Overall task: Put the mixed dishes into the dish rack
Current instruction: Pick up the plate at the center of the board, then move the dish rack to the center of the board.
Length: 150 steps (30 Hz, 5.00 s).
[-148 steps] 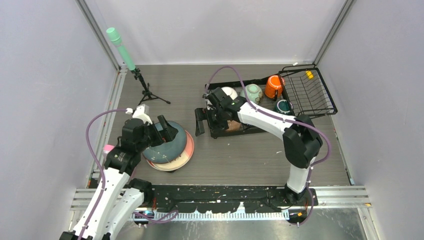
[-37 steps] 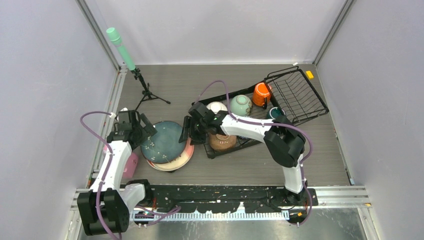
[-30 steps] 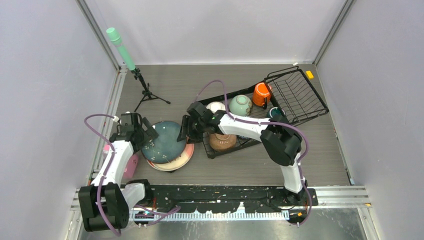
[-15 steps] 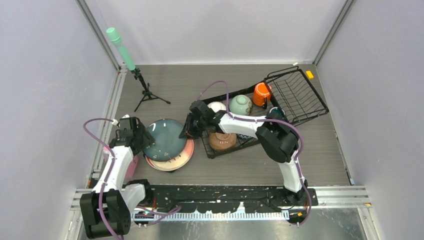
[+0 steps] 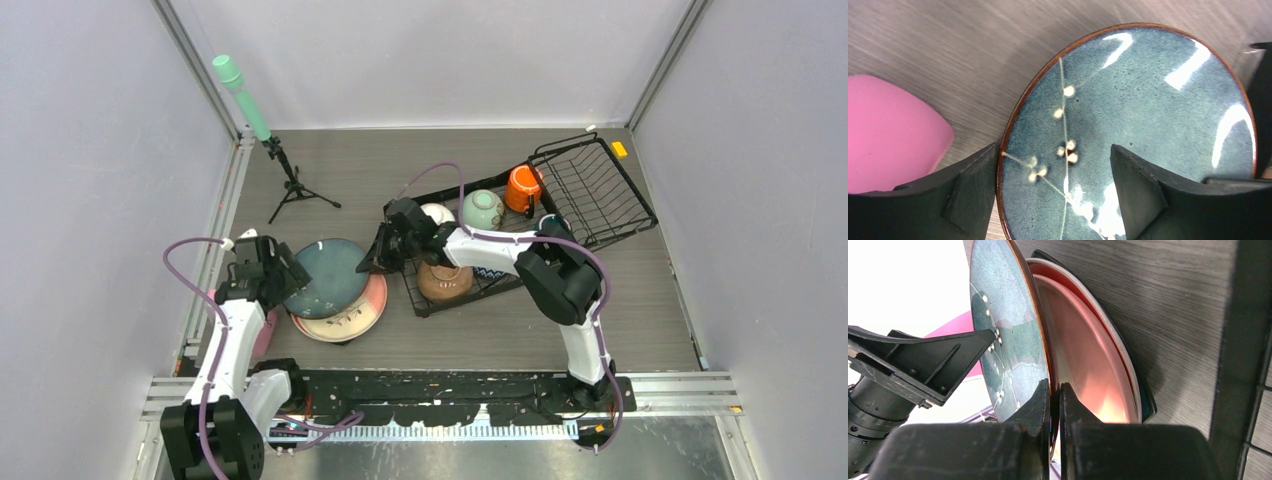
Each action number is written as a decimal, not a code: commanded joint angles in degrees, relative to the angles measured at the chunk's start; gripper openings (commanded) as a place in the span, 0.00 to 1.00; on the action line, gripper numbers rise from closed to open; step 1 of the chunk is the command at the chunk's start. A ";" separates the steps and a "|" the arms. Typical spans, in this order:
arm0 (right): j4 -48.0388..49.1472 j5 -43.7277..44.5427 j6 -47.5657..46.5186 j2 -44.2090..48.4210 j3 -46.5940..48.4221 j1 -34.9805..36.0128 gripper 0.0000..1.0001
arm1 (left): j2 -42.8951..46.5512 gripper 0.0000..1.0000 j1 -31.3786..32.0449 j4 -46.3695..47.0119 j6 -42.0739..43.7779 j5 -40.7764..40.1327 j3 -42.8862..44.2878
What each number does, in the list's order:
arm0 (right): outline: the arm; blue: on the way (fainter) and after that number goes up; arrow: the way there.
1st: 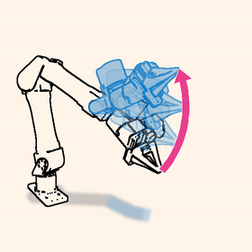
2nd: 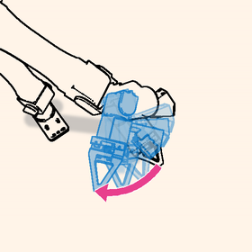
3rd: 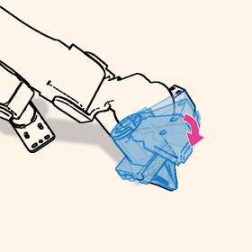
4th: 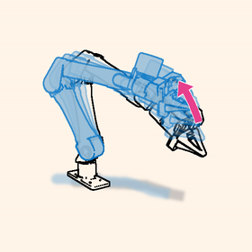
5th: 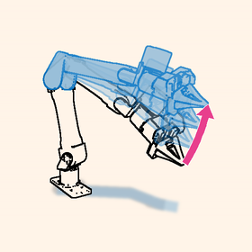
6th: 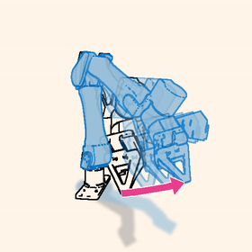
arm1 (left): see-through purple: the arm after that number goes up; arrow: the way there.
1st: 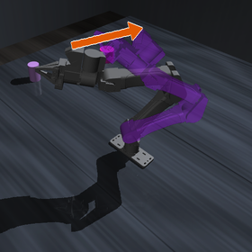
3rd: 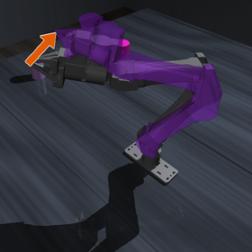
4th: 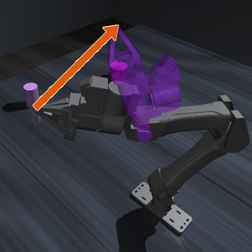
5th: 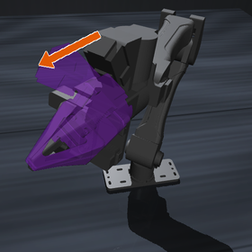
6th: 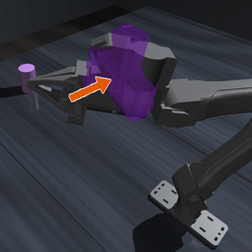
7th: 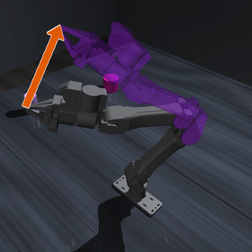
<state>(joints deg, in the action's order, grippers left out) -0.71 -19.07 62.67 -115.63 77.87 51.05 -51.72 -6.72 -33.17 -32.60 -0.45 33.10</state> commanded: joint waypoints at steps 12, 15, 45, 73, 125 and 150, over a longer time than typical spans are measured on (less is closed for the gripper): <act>10.31 -2.09 2.66 14.98 -5.43 -3.89 0.00 | 2.52 0.92 0.76 1.18 0.54 13.03 9.40; 10.71 -1.91 3.11 17.17 -6.44 -4.87 0.00 | 2.29 0.94 0.78 1.38 0.54 14.95 9.69; 23.48 -5.95 4.18 37.62 -24.25 -12.98 0.00 | -10.00 0.66 2.07 32.61 -20.88 49.69 8.43; 13.88 -7.17 -7.49 39.39 -22.52 -15.62 0.00 | -11.16 0.07 4.03 18.89 -9.69 54.33 14.73; -24.38 1.11 -35.68 20.14 -10.77 3.84 0.67 | 6.69 0.00 7.55 -5.87 10.21 8.52 31.46; -21.21 -5.34 -33.18 31.79 -25.85 13.22 0.68 | -1.98 0.00 7.60 0.73 13.41 21.27 34.62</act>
<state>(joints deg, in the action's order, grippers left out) -17.50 -23.00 28.38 -87.53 52.36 62.26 -52.95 0.71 -45.21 -18.68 13.19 62.13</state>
